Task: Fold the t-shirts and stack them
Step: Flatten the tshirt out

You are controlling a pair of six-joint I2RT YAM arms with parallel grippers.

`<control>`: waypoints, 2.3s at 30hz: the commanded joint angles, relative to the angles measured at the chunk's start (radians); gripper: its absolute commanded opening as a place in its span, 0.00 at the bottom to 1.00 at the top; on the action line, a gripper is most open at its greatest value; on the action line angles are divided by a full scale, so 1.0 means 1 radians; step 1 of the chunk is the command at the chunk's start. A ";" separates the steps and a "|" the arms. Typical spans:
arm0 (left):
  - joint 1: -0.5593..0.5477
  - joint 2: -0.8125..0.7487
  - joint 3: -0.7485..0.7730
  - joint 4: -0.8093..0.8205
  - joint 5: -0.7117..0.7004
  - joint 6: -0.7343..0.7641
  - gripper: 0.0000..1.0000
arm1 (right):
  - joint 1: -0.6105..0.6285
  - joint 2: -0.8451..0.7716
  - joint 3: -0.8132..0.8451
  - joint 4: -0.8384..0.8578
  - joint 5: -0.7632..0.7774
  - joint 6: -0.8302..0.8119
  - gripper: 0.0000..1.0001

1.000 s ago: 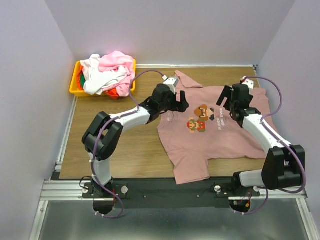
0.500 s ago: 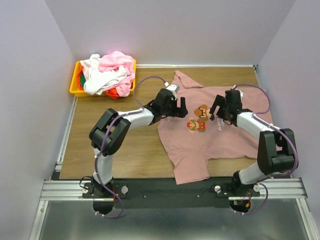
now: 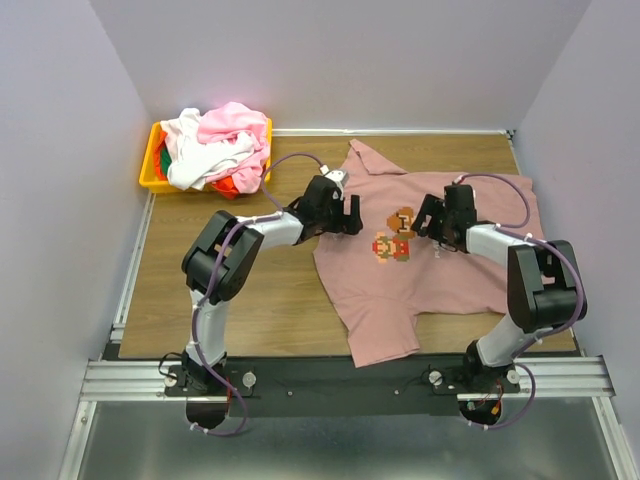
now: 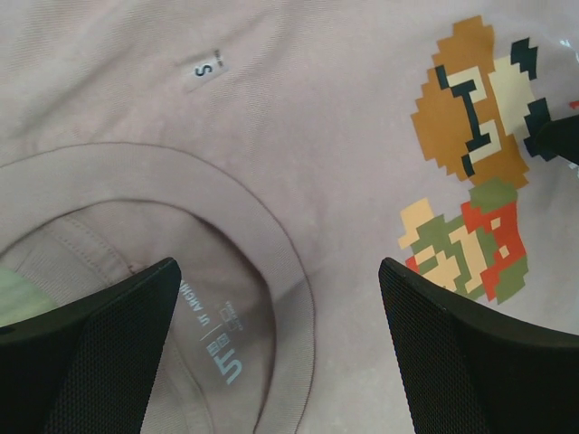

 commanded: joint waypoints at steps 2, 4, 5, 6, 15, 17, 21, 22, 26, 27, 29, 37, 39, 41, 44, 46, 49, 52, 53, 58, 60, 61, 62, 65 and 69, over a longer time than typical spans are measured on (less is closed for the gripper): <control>0.039 0.008 -0.017 -0.023 0.015 0.027 0.98 | 0.044 0.084 -0.017 -0.009 -0.069 0.029 0.95; 0.049 0.006 -0.018 -0.021 0.015 0.027 0.98 | 0.064 0.095 -0.014 -0.006 -0.068 0.036 0.95; 0.059 0.006 -0.021 -0.021 0.015 0.027 0.98 | 0.071 0.102 -0.013 -0.003 -0.063 0.044 0.95; 0.059 0.003 -0.021 -0.020 0.013 0.027 0.98 | 0.079 0.102 -0.011 -0.003 -0.063 0.044 0.95; 0.118 0.017 0.072 -0.064 -0.008 0.057 0.98 | 0.174 0.145 0.030 -0.003 -0.052 0.089 0.95; 0.137 0.043 0.112 -0.101 -0.007 0.069 0.98 | 0.191 0.150 0.038 -0.003 -0.052 0.101 0.95; 0.158 0.084 0.218 -0.153 -0.016 0.089 0.98 | 0.214 0.152 0.056 -0.003 -0.052 0.116 0.95; 0.164 0.095 0.248 -0.177 -0.025 0.097 0.98 | 0.217 0.145 0.061 -0.003 -0.054 0.116 0.95; 0.169 0.089 0.299 -0.224 -0.051 0.106 0.98 | 0.219 0.110 0.059 -0.003 -0.018 0.110 0.96; 0.169 0.078 0.305 -0.225 -0.054 0.105 0.98 | 0.220 0.093 0.056 -0.003 -0.005 0.107 0.96; 0.163 0.033 0.296 -0.225 -0.066 0.105 0.98 | 0.220 0.049 0.056 -0.020 0.044 0.098 0.98; 0.071 -0.171 0.080 -0.182 -0.157 0.085 0.98 | 0.199 -0.083 0.055 -0.109 0.199 0.046 1.00; 0.042 -0.193 0.002 -0.161 -0.145 0.074 0.98 | 0.182 -0.098 0.043 -0.118 0.211 0.036 1.00; 0.019 -0.218 -0.071 -0.094 -0.110 0.042 0.98 | 0.147 -0.095 0.029 -0.121 0.211 0.027 1.00; 0.008 -0.219 -0.130 -0.031 -0.038 0.016 0.98 | 0.104 -0.088 0.007 -0.123 0.201 0.023 1.00; 0.007 -0.198 -0.164 0.008 -0.018 -0.003 0.98 | 0.088 -0.076 0.001 -0.123 0.190 0.020 1.00; 0.007 -0.172 -0.185 0.031 0.002 -0.004 0.98 | 0.059 -0.050 0.001 -0.123 0.176 0.012 1.00; 0.014 -0.158 -0.187 0.037 0.009 0.008 0.98 | 0.051 -0.026 0.012 -0.123 0.158 0.004 1.00; 0.028 -0.141 -0.184 0.039 0.021 0.010 0.98 | 0.045 -0.005 0.018 -0.123 0.152 0.000 1.00; 0.054 -0.083 -0.129 0.016 0.045 0.036 0.98 | 0.041 0.070 0.073 -0.123 0.112 -0.007 1.00; 0.068 -0.055 -0.103 -0.001 0.045 0.048 0.98 | 0.041 0.113 0.093 -0.123 0.095 -0.005 1.00; 0.074 -0.044 -0.093 -0.007 0.045 0.051 0.98 | 0.038 0.127 0.102 -0.123 0.090 -0.006 1.00; 0.083 -0.028 -0.086 -0.015 0.050 0.054 0.98 | 0.038 0.142 0.124 -0.123 0.084 -0.007 1.00; 0.117 -0.002 -0.058 -0.026 0.061 0.063 0.98 | 0.038 0.185 0.156 -0.124 0.061 -0.007 1.00; 0.146 0.034 0.000 -0.047 0.078 0.079 0.98 | 0.038 0.228 0.200 -0.127 0.043 -0.005 1.00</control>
